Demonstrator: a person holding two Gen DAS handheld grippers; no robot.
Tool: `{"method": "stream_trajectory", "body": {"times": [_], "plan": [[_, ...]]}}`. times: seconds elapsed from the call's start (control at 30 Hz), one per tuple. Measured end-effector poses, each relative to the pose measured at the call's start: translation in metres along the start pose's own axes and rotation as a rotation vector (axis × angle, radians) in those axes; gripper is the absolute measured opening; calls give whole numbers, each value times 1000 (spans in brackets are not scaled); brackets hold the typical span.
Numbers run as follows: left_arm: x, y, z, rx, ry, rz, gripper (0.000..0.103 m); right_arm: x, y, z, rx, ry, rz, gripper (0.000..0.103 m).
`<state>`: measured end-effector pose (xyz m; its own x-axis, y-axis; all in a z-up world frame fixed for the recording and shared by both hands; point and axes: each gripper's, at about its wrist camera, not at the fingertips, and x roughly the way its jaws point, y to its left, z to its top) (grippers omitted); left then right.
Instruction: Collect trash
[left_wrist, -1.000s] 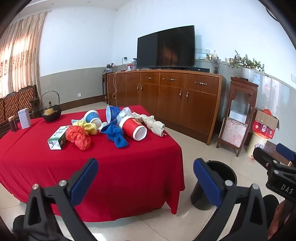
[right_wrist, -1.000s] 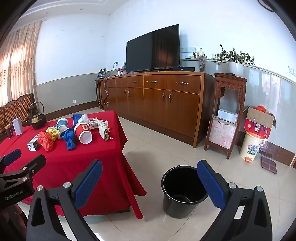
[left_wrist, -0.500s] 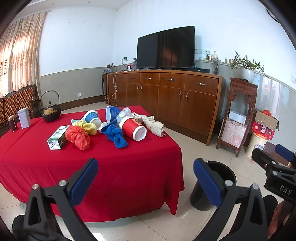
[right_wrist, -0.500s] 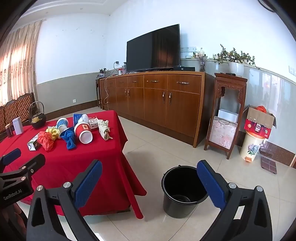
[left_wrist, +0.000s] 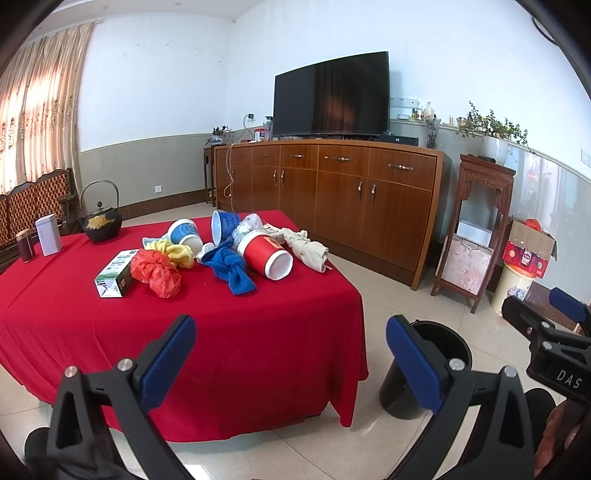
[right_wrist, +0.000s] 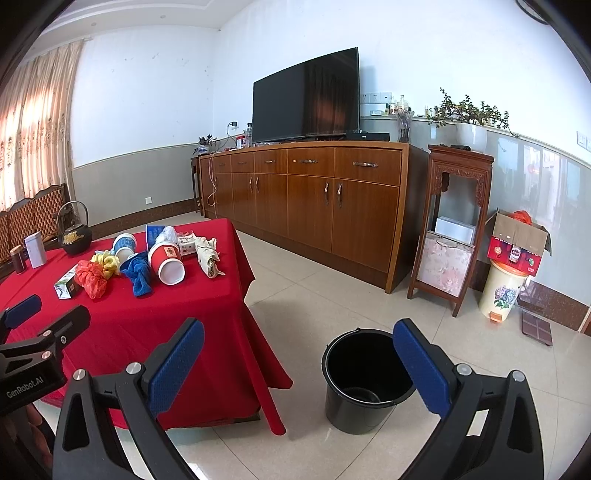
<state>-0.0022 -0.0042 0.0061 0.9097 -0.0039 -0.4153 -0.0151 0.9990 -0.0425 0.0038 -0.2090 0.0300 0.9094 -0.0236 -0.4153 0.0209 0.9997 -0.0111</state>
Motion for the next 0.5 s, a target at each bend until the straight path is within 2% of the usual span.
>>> {"method": "stream_trajectory", "body": {"times": [0.5], "plan": [[0, 1, -3, -2, -3, 0, 103, 0, 0, 0, -1, -1, 0, 103]]}}
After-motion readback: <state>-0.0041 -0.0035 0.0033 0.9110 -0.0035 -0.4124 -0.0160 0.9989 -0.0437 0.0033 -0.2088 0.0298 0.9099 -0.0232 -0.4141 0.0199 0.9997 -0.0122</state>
